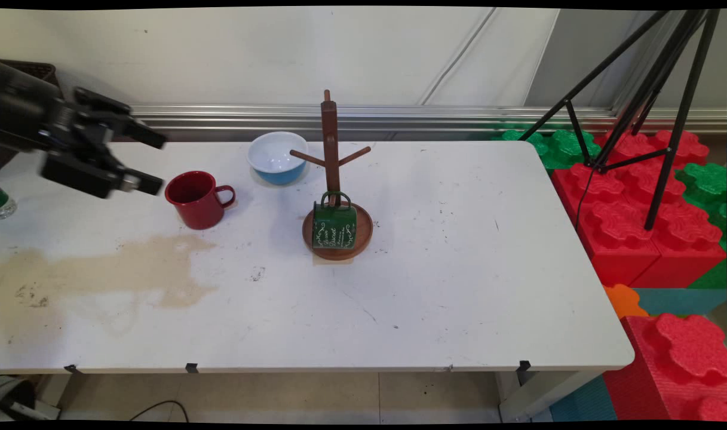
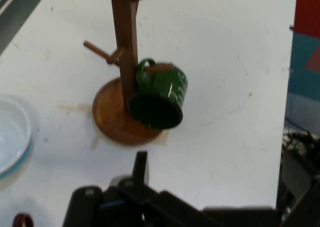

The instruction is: Pick up the green mug from the rack

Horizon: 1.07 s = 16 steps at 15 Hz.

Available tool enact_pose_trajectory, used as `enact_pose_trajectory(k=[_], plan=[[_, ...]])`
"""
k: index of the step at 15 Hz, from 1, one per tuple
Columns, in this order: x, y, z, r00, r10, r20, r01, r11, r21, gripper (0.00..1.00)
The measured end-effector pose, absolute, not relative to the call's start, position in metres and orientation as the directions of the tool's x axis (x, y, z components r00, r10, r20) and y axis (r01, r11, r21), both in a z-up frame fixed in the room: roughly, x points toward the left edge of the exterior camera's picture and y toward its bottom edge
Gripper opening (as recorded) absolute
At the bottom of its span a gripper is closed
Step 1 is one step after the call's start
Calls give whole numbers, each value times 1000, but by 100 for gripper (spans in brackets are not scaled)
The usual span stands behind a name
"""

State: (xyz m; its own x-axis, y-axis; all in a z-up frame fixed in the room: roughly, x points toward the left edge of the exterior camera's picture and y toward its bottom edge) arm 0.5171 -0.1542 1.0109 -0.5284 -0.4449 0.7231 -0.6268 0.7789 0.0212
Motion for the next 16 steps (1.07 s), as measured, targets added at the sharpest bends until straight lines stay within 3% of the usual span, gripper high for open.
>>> enact_pose_trajectory(k=[16], plan=[[439,-220,895,-488,-565,666,-677,726,120,100]])
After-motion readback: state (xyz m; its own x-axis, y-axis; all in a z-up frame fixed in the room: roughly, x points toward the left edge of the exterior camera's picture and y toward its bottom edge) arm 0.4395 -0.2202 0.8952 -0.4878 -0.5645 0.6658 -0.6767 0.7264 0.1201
